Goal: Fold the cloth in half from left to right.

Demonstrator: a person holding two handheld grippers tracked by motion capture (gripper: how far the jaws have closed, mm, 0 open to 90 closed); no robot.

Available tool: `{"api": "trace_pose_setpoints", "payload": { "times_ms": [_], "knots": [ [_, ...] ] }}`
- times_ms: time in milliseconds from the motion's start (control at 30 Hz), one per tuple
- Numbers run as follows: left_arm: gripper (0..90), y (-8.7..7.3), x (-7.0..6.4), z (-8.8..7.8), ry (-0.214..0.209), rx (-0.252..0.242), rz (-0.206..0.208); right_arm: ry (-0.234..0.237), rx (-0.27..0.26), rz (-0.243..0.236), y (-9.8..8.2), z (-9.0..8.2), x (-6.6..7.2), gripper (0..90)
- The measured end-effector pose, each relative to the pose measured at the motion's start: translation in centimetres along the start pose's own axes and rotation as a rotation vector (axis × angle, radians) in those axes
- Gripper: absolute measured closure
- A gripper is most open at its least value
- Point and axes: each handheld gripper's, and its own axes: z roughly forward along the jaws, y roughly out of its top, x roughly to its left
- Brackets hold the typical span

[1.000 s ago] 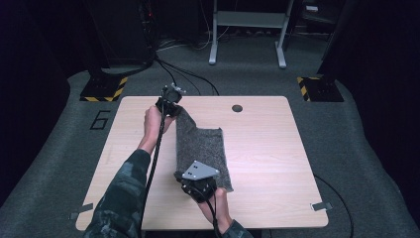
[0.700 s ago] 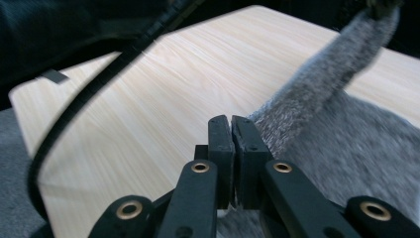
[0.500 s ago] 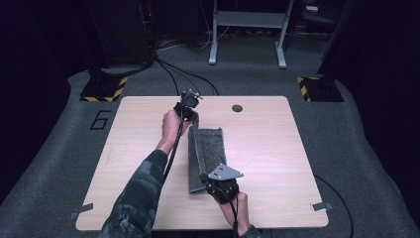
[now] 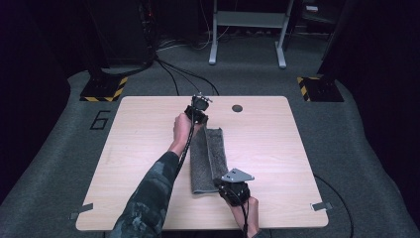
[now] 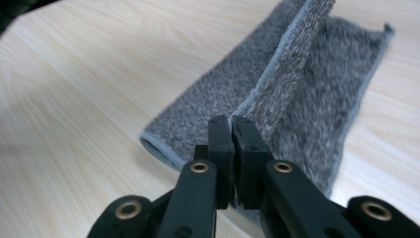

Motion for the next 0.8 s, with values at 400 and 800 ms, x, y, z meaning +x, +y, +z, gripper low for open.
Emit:
{"api": "trace_pose_setpoints", "payload": {
  "times_ms": [400, 800],
  "knots": [
    [23.2, -2.0, 1.4, -1.2, -0.068, -0.078, -0.094, -0.095, 0.093, 0.053, -2.8, 0.7, -2.3, 73.3],
    [16.0, -7.1, 1.2, -2.2, -0.116, -0.062, -0.070, -0.135, 0.055, 0.121, -2.0, -0.4, -4.3, 41.9]
  ]
}}
